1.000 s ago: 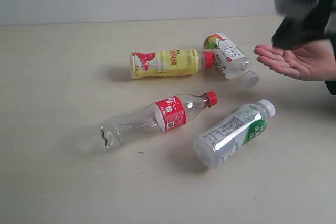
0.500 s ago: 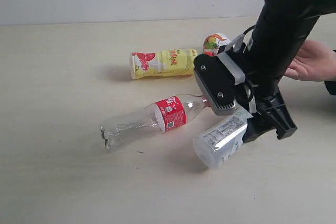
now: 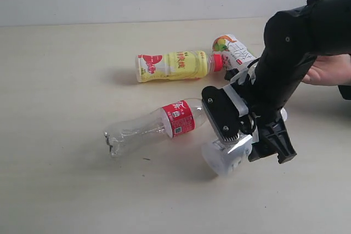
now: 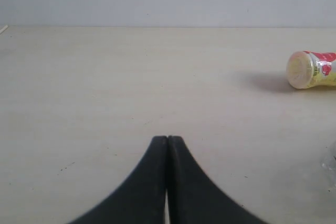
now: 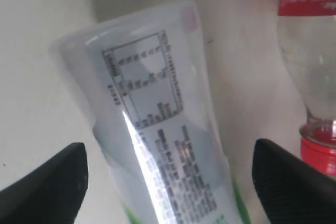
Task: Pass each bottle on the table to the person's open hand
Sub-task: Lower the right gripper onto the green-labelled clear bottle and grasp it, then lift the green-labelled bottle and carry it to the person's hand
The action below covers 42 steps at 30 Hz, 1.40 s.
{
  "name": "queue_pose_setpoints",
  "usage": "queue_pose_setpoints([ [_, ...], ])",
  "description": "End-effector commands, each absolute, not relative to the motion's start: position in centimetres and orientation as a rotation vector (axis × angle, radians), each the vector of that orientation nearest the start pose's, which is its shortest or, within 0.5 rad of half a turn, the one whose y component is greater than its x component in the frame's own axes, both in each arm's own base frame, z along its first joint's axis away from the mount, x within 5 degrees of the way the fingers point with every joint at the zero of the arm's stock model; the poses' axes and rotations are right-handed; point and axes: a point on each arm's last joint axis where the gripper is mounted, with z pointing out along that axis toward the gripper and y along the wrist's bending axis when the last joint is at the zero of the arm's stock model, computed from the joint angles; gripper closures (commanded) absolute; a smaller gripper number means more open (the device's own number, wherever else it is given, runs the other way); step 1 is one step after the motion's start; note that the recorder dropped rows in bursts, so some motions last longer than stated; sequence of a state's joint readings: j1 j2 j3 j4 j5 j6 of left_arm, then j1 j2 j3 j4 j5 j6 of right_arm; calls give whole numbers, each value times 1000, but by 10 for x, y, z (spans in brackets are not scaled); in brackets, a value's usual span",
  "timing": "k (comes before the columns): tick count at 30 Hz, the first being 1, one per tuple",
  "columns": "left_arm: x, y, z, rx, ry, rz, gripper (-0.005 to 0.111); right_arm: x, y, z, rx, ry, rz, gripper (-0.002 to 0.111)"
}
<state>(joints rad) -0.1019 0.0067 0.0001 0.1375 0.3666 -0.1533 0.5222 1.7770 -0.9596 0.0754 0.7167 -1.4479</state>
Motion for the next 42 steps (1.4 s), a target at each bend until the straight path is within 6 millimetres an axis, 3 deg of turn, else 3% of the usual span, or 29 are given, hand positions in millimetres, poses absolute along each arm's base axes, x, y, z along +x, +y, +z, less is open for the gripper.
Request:
queue_pose_setpoints([
  [1,53,-1,181,31,1840,-47,107,266,158,135,-2498,1734,6,28],
  [8,53,-1,181,31,1840,-47,107,268,159,123,-2513,1747,18,34],
  [12,53,-1,181,31,1840,-47,107,267,159,123,-2500,1767,20,55],
  [16,53,-1,181,31,1840,-47,107,267,159,123,-2422,1887,32,94],
  [18,53,-1,181,31,1840,-47,107,265,158,124,-2423,1919,48,109],
  [23,53,-1,181,31,1840,-47,107,258,155,141,-2377,2036,81,108],
  [28,53,-1,181,31,1840,-47,107,254,153,177,-2336,2169,127,108],
  [32,53,-1,181,31,1840,-47,107,251,151,226,-2117,2407,123,108],
  [35,53,-1,181,31,1840,-47,107,259,150,267,-1770,2504,2,108],
  [39,53,-1,181,31,1840,-47,107,275,142,313,-1499,2474,-244,108],
  [41,53,-1,181,31,1840,-47,107,286,133,328,-1233,2531,-345,108],
  [42,53,-1,181,31,1840,-47,107,297,122,336,-1012,2577,-370,108],
])
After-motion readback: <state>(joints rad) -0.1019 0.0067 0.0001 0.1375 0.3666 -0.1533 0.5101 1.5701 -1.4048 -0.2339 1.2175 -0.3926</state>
